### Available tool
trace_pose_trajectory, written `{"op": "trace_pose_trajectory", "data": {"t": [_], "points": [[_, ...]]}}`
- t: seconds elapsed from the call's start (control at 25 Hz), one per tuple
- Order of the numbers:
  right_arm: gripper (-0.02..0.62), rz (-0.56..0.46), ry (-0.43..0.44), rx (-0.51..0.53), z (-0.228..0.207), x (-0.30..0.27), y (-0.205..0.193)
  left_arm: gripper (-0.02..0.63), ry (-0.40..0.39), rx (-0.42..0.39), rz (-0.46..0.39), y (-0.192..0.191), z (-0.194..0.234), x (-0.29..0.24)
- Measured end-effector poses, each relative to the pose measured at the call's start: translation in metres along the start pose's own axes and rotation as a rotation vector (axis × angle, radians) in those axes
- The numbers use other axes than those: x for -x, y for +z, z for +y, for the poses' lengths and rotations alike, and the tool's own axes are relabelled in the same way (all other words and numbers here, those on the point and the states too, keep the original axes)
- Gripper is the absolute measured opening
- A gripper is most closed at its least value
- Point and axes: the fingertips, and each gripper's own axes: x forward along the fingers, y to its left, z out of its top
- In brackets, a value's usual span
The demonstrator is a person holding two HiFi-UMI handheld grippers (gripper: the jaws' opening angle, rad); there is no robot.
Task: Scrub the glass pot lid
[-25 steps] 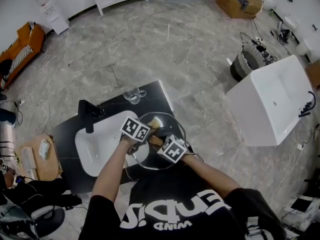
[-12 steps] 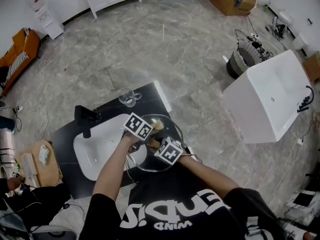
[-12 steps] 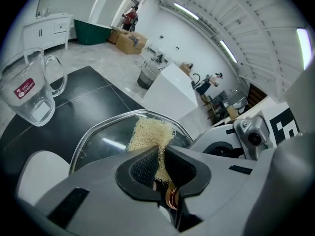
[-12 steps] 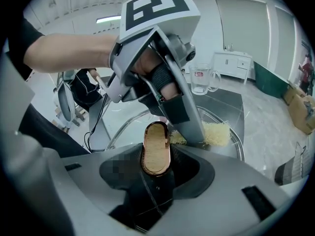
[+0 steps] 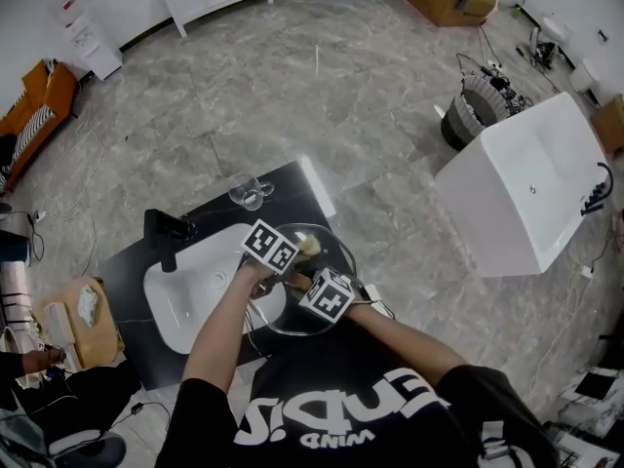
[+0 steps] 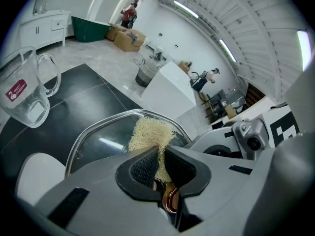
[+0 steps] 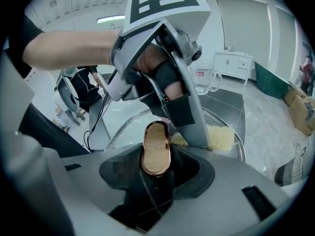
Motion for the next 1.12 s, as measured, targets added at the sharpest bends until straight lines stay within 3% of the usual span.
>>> {"op": "trace_pose_trajectory", "data": {"t": [0.96,1.12], "points": [[0.176,-0.001,-0.054,0.026,0.0,0.002,-0.003,0.044,-0.03,0.031,-0.019,0.017,-0.009,-0.012],[0.176,-0.008,-0.053,0.023,-0.001,0.003,-0.001,0.044,-0.024,0.005,0.003,0.022,-0.013,-0.015]]}}
